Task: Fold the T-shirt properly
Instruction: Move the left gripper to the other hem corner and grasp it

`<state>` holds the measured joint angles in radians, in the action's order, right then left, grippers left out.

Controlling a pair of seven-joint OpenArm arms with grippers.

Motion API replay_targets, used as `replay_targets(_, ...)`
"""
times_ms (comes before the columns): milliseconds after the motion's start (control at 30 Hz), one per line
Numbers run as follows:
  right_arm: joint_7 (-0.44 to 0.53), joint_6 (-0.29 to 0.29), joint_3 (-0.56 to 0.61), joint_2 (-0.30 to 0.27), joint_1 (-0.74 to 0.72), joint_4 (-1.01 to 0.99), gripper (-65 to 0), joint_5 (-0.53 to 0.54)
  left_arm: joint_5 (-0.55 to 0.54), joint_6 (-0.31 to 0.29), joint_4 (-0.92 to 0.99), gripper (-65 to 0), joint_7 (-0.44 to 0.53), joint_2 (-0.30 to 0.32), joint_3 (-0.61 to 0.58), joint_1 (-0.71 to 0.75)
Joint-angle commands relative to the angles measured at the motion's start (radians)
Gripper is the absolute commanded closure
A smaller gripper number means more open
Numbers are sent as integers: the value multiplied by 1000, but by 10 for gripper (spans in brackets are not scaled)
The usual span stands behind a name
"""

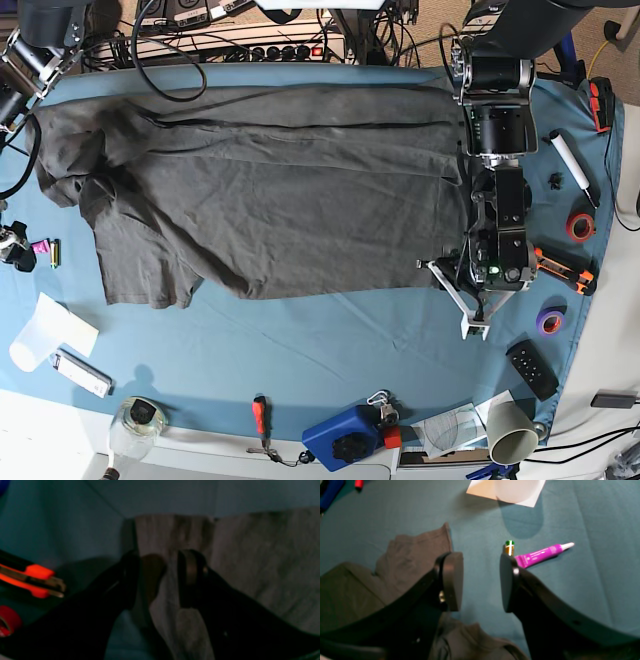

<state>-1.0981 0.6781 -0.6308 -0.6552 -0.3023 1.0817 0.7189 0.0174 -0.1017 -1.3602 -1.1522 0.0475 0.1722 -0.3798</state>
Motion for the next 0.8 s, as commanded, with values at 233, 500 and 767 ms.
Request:
replay_targets(233, 146, -77, 170, -15, -22, 14, -243, -53, -43, -1, -14, -247, -31, 2, 0, -55)
replay_targets(500, 232, -125, 279, 10, -142, -135, -243, -128, -138, -16, -15, -247, -83, 2, 0, -127)
replay_targets(767, 231, -43, 279, 12, -356, -465, -243, -95, -141, -16, -15, -247, -109, 2, 0, -127)
